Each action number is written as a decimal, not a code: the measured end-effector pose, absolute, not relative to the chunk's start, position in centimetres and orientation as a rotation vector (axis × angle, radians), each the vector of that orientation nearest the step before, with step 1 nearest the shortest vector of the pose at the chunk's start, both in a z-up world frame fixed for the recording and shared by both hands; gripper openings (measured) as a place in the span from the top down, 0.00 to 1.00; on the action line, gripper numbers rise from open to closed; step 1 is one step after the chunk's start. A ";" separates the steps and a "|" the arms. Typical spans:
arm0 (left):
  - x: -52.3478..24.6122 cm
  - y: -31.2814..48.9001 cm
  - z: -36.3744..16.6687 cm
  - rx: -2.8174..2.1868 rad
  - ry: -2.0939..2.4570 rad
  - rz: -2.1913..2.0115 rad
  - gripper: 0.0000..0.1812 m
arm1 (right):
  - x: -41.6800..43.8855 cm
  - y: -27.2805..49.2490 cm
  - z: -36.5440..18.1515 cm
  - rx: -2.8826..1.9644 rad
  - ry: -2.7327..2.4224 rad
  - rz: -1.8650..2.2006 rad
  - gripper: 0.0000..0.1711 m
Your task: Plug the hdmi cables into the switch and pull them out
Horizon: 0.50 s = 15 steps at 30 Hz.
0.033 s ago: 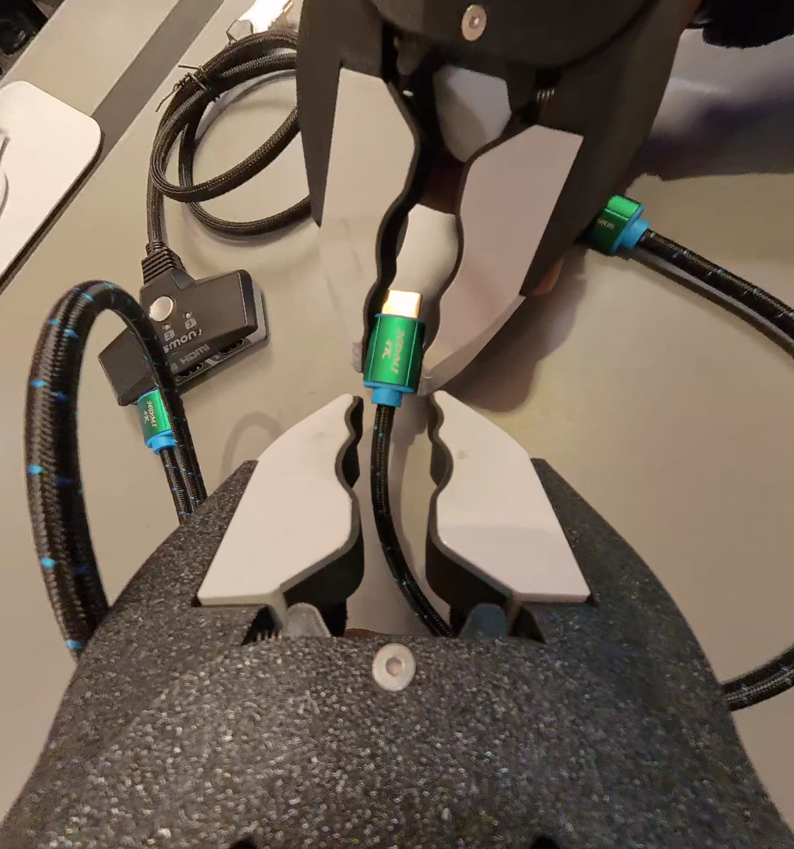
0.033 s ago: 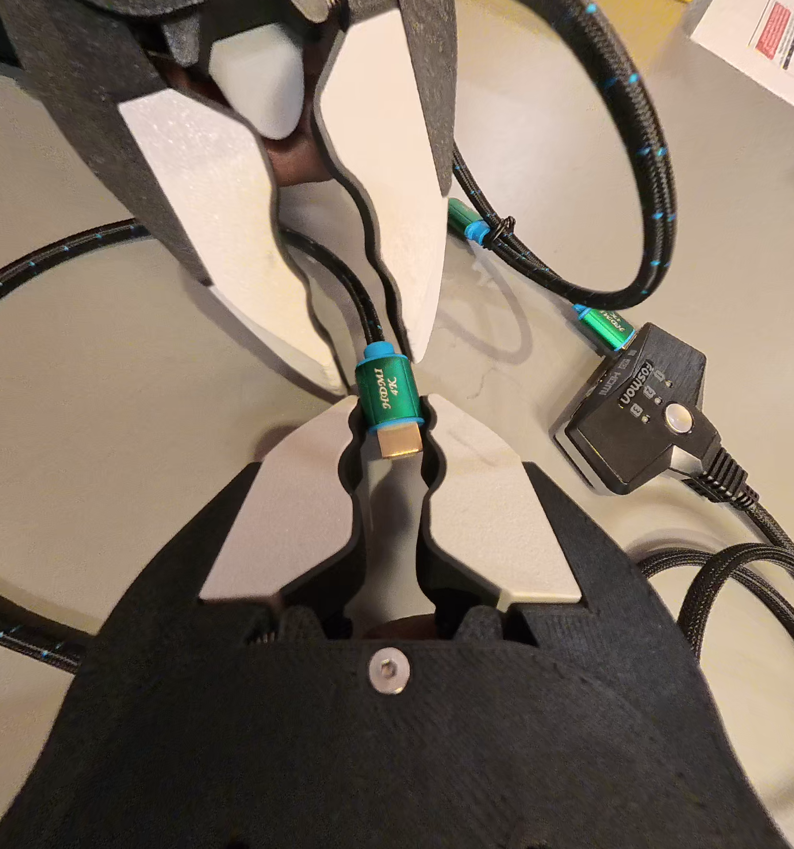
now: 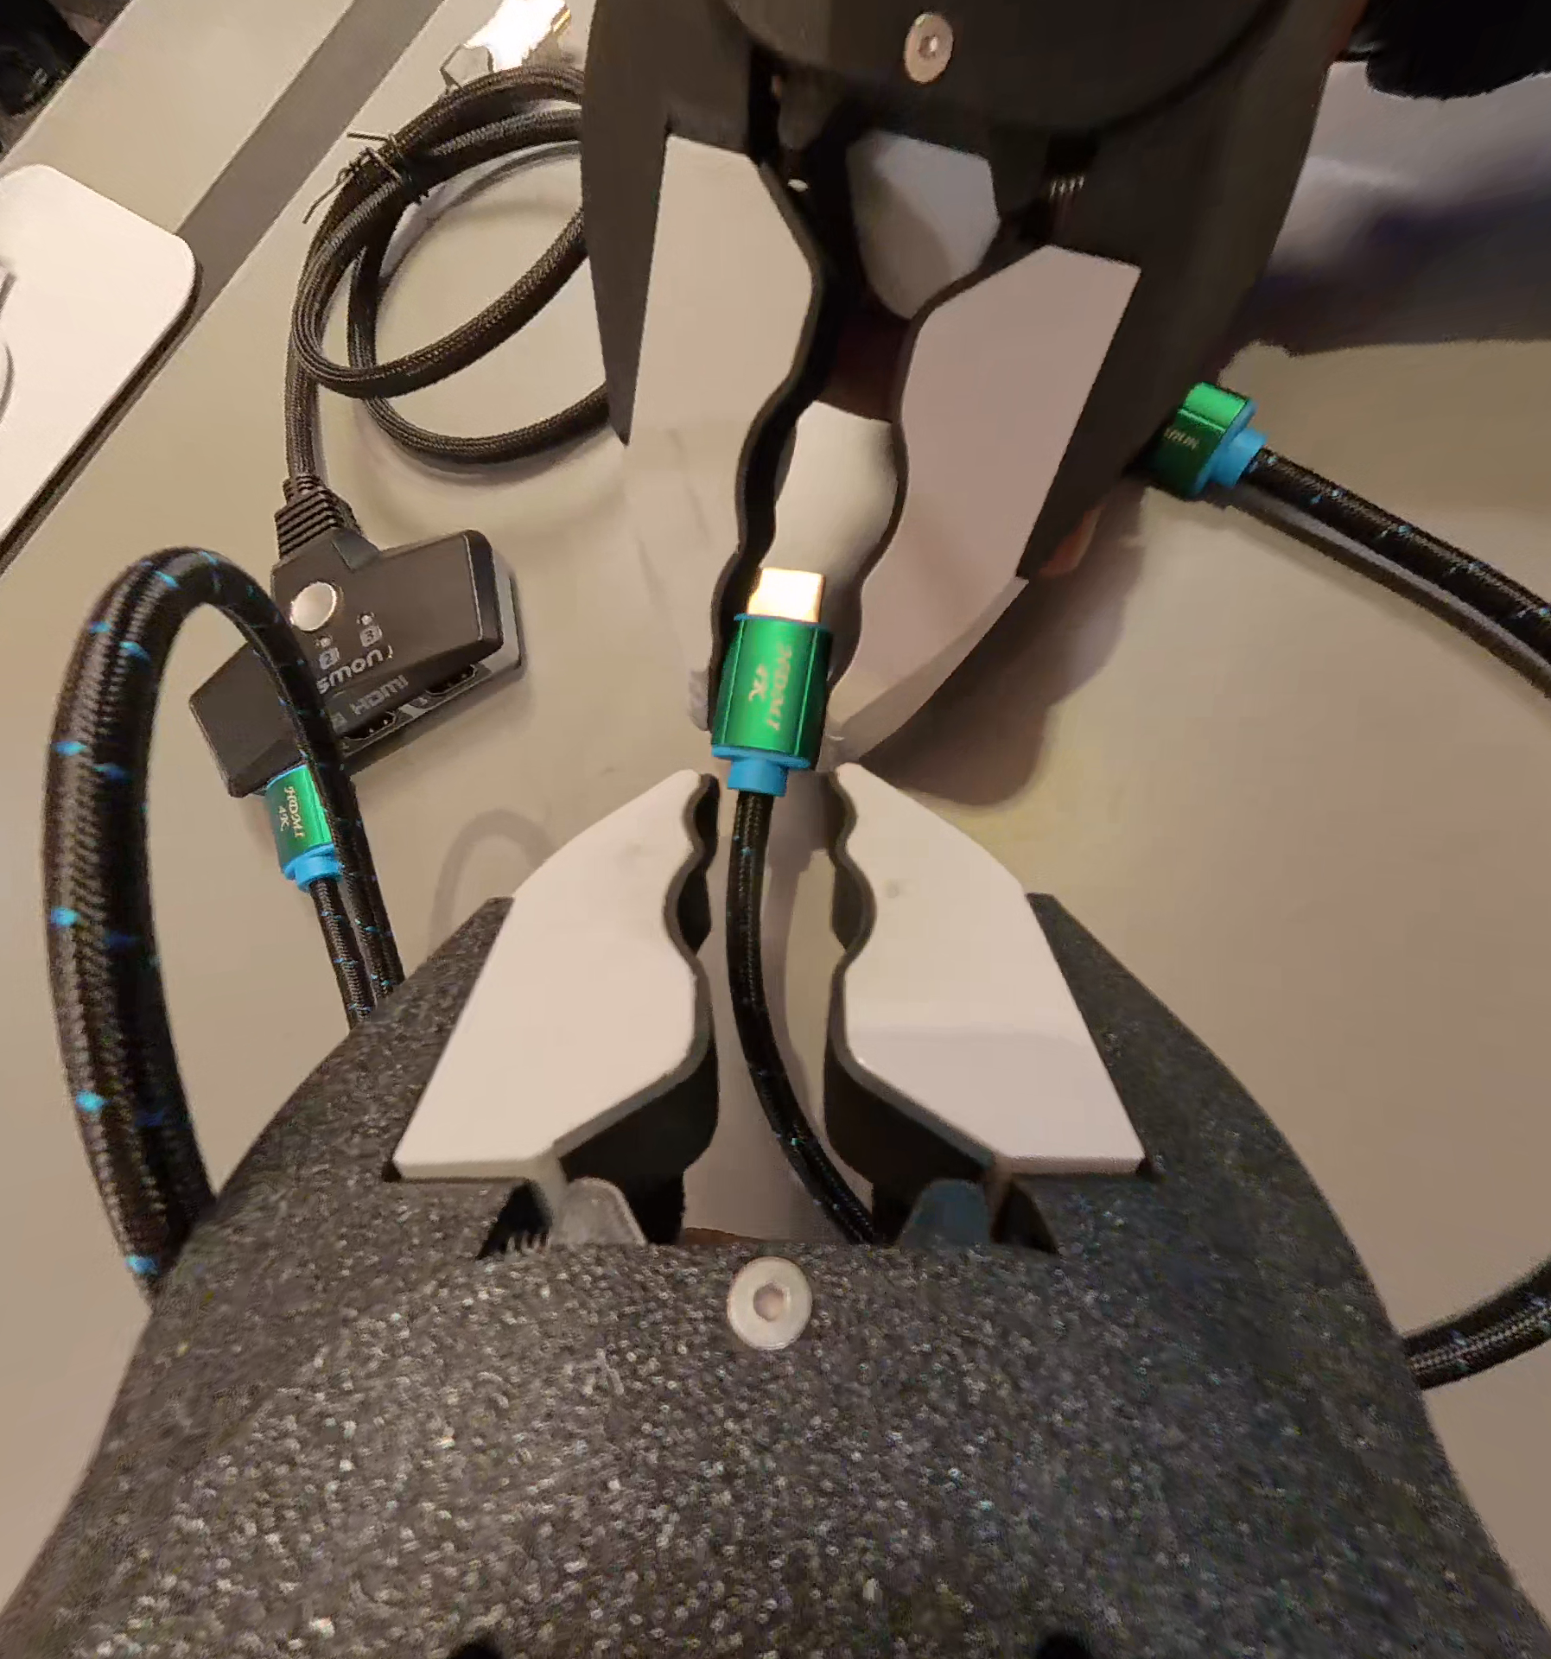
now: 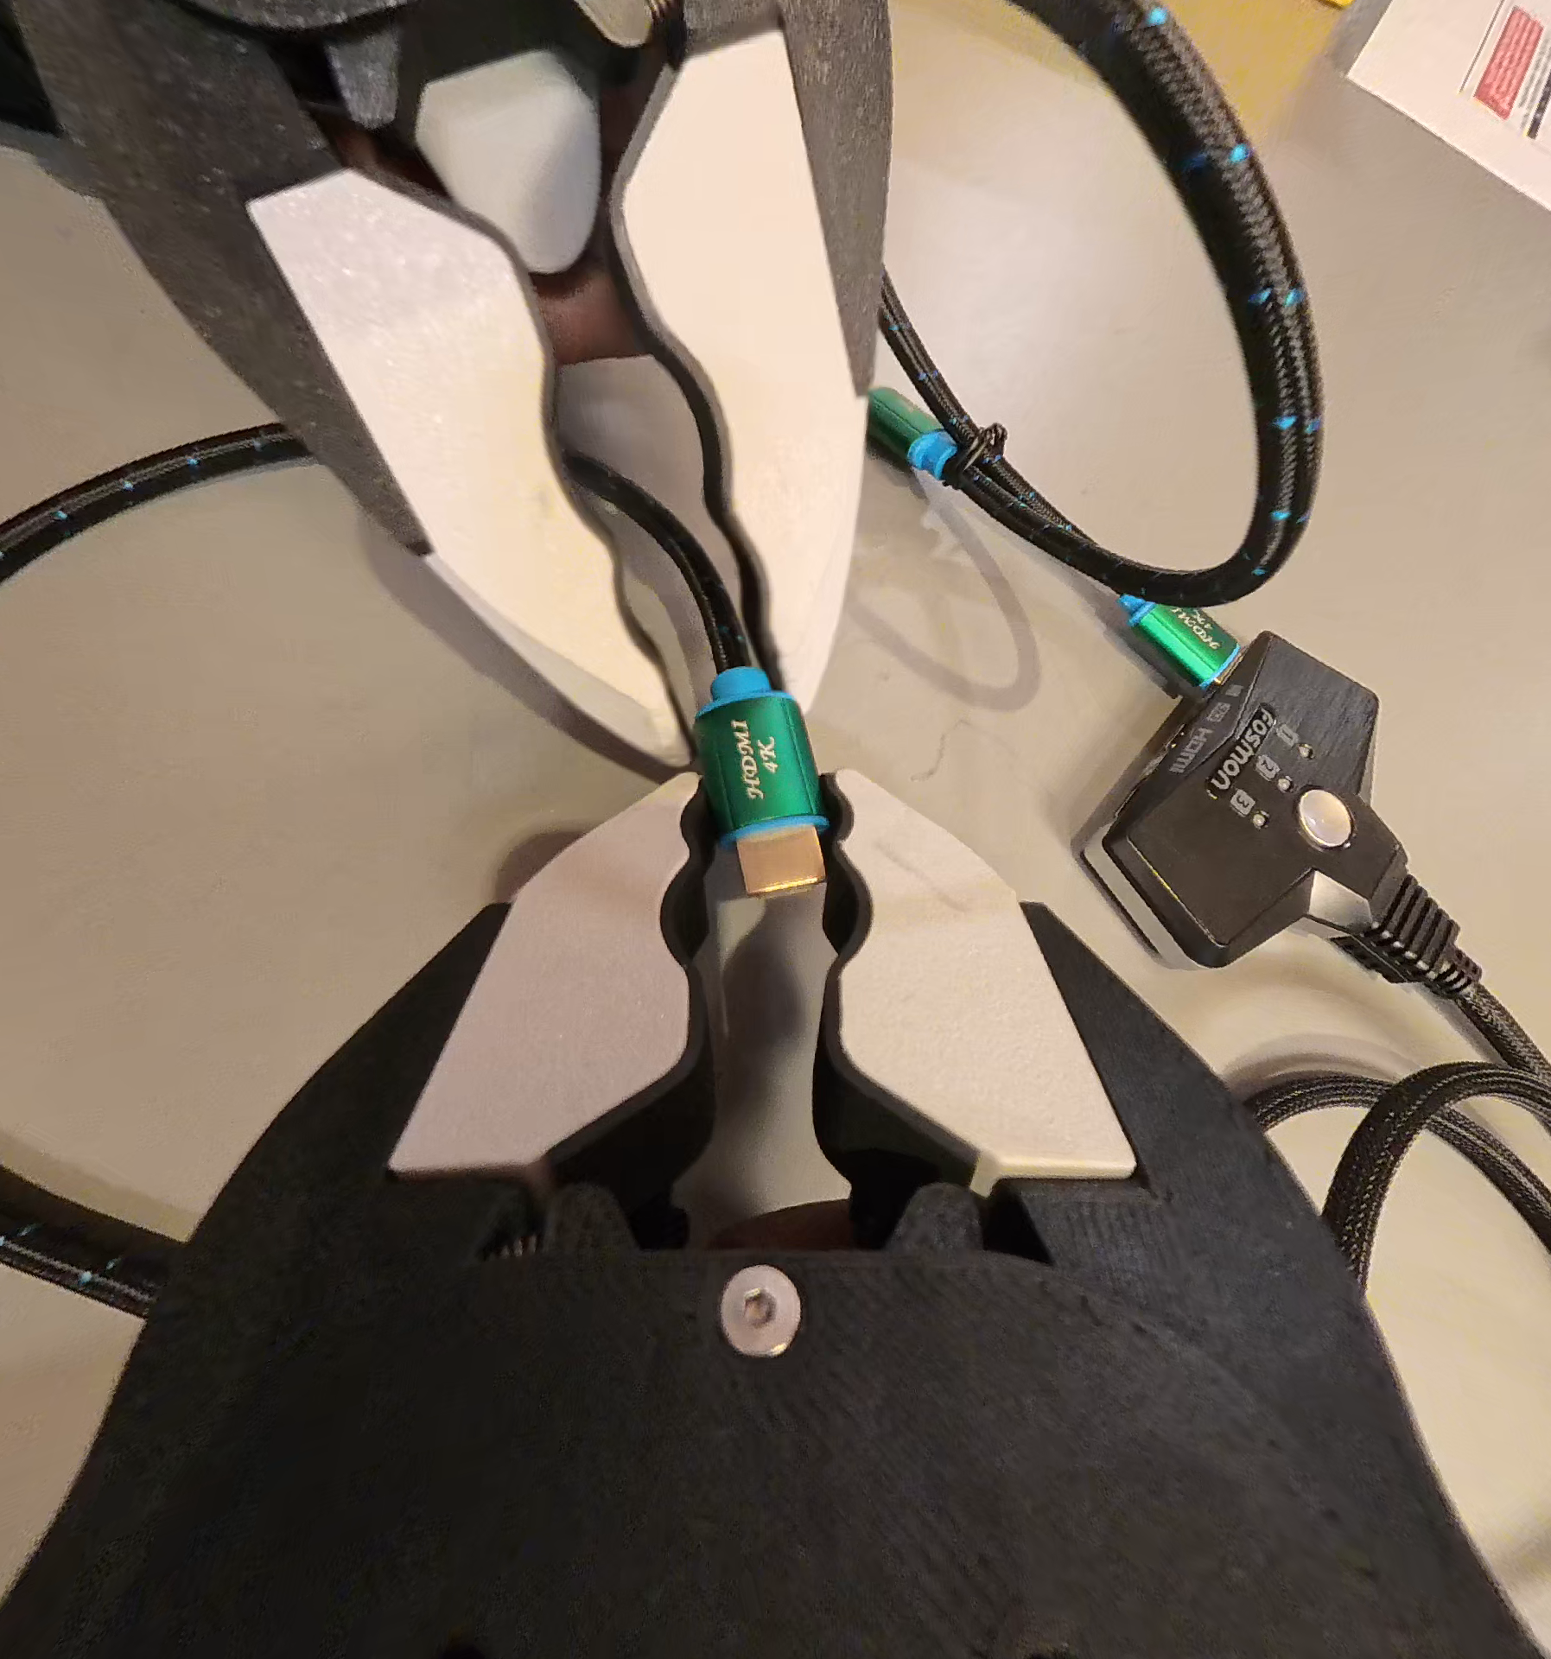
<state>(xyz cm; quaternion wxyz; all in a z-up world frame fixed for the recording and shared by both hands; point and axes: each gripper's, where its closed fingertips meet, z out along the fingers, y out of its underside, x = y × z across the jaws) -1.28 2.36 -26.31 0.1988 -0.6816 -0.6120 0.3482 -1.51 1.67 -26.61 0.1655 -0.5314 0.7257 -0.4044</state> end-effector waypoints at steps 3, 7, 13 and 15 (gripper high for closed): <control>-1.2 2.1 -26.4 -1.901 -1.694 0.956 0.92 | -1.5 1.6 -26.7 -1.514 2.077 -1.152 0.87; -0.7 0.6 -26.6 -1.779 -1.778 0.932 0.94 | -2.6 -0.2 -27.0 -1.421 2.231 -1.194 0.85; 1.4 -3.1 -27.0 -1.593 -1.966 0.991 0.94 | -6.3 -4.3 -27.2 -1.010 2.575 -1.244 0.68; 1.7 -3.3 -27.6 -1.570 -2.003 0.963 0.95 | -6.5 -5.5 -27.1 -0.832 2.652 -1.229 0.69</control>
